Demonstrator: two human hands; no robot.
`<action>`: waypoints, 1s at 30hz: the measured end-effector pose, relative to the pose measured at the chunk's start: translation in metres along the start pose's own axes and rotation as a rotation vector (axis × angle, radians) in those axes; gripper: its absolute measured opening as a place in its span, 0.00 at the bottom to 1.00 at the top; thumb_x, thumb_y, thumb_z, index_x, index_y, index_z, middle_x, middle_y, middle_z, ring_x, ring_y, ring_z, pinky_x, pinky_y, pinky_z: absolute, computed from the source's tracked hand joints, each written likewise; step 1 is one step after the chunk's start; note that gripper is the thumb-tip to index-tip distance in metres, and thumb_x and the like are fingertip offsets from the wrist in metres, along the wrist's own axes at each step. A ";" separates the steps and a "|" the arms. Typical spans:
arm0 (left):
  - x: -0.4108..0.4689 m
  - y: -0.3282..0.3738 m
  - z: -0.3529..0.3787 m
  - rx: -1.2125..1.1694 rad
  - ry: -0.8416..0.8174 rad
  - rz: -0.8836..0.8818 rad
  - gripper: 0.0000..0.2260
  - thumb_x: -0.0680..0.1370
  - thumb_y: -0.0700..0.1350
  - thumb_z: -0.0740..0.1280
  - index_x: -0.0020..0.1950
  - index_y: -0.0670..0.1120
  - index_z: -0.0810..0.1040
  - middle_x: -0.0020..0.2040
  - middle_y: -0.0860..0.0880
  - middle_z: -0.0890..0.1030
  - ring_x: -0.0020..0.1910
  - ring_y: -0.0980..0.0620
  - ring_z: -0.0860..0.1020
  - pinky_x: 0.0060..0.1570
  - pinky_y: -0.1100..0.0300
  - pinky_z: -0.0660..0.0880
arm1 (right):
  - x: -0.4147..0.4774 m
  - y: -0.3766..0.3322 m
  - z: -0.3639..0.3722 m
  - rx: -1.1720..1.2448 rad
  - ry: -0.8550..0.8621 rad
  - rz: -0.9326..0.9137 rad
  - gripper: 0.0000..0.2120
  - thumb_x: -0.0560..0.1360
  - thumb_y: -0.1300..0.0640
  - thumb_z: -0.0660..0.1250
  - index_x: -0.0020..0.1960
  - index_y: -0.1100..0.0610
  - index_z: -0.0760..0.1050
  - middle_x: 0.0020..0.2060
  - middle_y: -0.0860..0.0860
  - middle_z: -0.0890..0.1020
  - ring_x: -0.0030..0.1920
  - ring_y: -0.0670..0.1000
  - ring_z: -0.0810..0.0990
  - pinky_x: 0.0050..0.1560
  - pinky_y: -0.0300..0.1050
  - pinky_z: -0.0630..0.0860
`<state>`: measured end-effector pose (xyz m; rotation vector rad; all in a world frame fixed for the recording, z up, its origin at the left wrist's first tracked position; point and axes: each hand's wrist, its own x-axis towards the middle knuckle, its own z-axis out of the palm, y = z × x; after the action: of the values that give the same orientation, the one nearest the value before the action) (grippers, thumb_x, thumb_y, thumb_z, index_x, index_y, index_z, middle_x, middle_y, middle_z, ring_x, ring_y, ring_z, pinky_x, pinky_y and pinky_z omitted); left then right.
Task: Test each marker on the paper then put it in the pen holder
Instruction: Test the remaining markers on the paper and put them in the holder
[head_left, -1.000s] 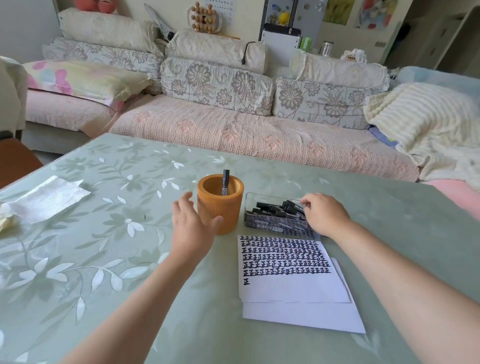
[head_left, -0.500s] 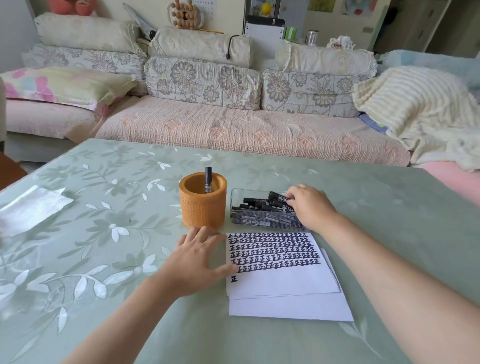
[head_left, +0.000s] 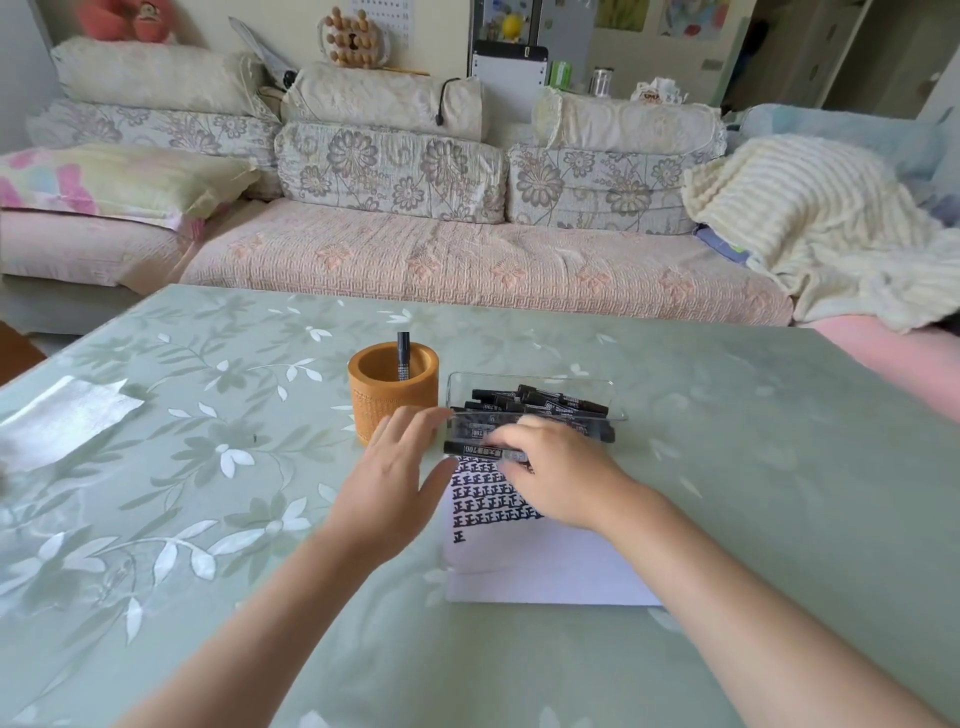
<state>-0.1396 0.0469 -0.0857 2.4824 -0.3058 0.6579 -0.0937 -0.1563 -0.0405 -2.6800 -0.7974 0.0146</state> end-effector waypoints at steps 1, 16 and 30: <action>0.000 0.004 -0.002 0.004 -0.008 0.039 0.18 0.78 0.49 0.66 0.68 0.51 0.70 0.59 0.55 0.72 0.58 0.54 0.72 0.55 0.60 0.72 | -0.005 -0.002 0.001 0.038 -0.007 -0.008 0.17 0.79 0.55 0.62 0.67 0.46 0.73 0.61 0.46 0.77 0.61 0.49 0.75 0.57 0.46 0.72; -0.004 0.028 -0.002 -0.029 -0.029 0.111 0.08 0.80 0.51 0.62 0.51 0.52 0.80 0.41 0.58 0.75 0.43 0.55 0.72 0.41 0.58 0.73 | -0.027 0.002 0.007 1.026 0.218 0.198 0.08 0.70 0.66 0.75 0.43 0.55 0.81 0.27 0.45 0.79 0.27 0.44 0.73 0.31 0.37 0.70; -0.010 0.020 0.004 -0.050 -0.024 -0.013 0.09 0.79 0.47 0.64 0.59 0.50 0.71 0.52 0.57 0.73 0.51 0.57 0.73 0.50 0.60 0.74 | -0.028 0.017 0.013 0.206 0.012 0.001 0.12 0.82 0.45 0.55 0.65 0.38 0.67 0.40 0.46 0.80 0.45 0.52 0.79 0.49 0.50 0.76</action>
<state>-0.1537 0.0287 -0.0844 2.4440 -0.3118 0.6084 -0.1097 -0.1800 -0.0605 -2.4837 -0.7478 0.0768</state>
